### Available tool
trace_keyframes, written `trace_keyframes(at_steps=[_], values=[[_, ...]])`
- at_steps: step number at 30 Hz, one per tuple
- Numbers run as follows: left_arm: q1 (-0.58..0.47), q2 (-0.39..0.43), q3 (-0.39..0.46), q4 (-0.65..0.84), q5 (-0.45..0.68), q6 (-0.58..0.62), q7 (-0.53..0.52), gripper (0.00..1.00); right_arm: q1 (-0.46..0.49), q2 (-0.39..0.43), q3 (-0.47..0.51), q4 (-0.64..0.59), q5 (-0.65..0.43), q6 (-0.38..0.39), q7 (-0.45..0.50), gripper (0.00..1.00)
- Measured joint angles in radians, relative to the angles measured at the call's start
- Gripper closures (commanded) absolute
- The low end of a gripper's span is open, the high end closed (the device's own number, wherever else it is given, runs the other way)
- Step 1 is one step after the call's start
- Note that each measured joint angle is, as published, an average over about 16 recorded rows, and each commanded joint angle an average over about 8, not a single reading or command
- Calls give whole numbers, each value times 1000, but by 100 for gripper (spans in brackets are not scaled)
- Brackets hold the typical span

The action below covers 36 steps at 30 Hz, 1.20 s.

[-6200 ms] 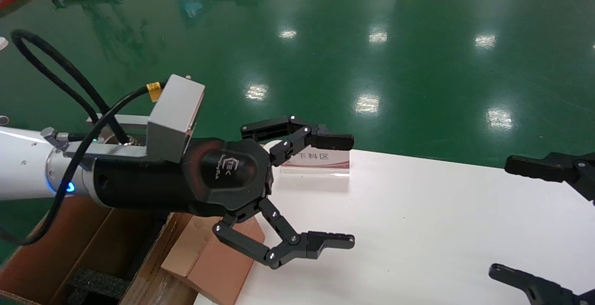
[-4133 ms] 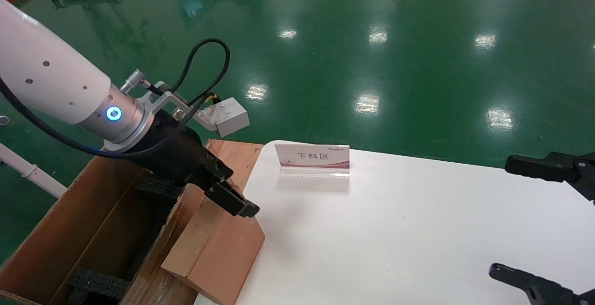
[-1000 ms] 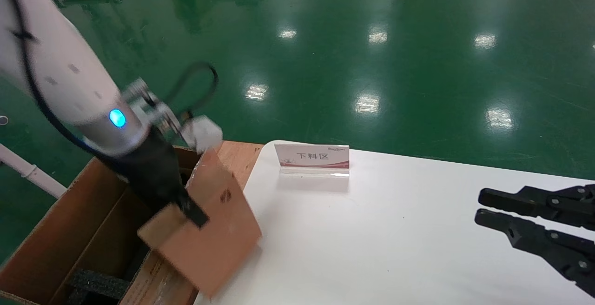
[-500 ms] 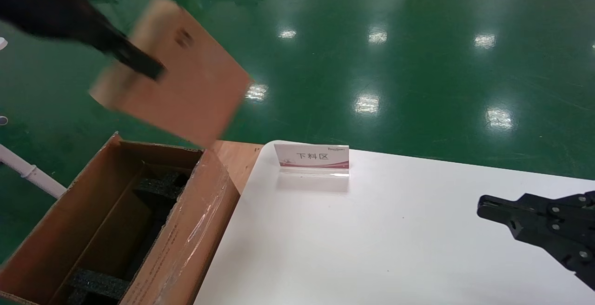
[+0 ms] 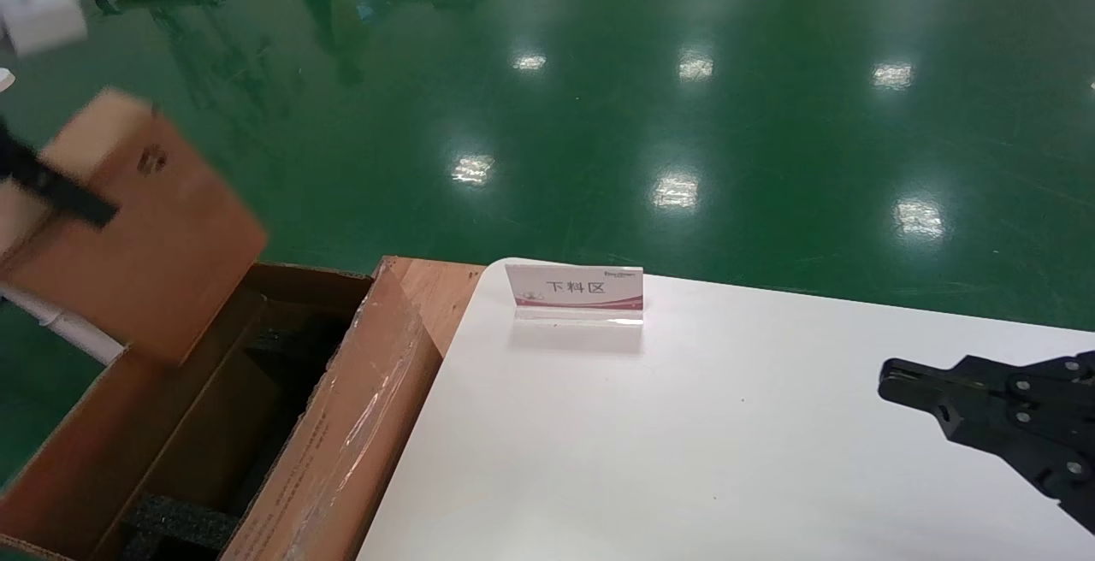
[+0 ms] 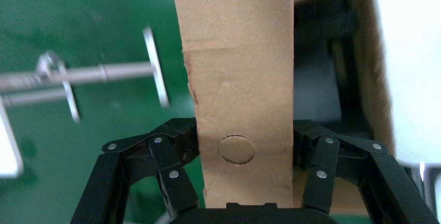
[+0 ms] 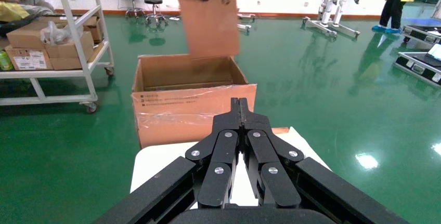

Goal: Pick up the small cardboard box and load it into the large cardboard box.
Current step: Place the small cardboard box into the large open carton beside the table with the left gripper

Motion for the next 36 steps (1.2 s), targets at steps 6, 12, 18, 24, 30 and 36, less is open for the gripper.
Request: trace_keyframes(at_steps=[6, 12, 18, 24, 30, 36], values=[[4, -59, 101, -14, -9, -14, -7, 100, 0, 0, 0, 0, 0, 0, 0, 69], [19, -129, 136, -33, 9, -34, -14, 100, 0, 0, -1, 0, 1, 0, 0, 0], [47, -190, 143, -41, 39, -65, -18, 100, 0, 0, -1, 0, 1, 0, -1, 0], [94, -225, 146, -30, 57, -115, -16, 100, 0, 1, -1, 0, 1, 1, -1, 0], [158, -225, 152, 4, 57, -175, -11, 100, 0, 1, -2, 0, 1, 1, -1, 0], [223, -202, 157, 53, 43, -226, -4, 100, 0, 1, -2, 0, 2, 1, -1, 0]])
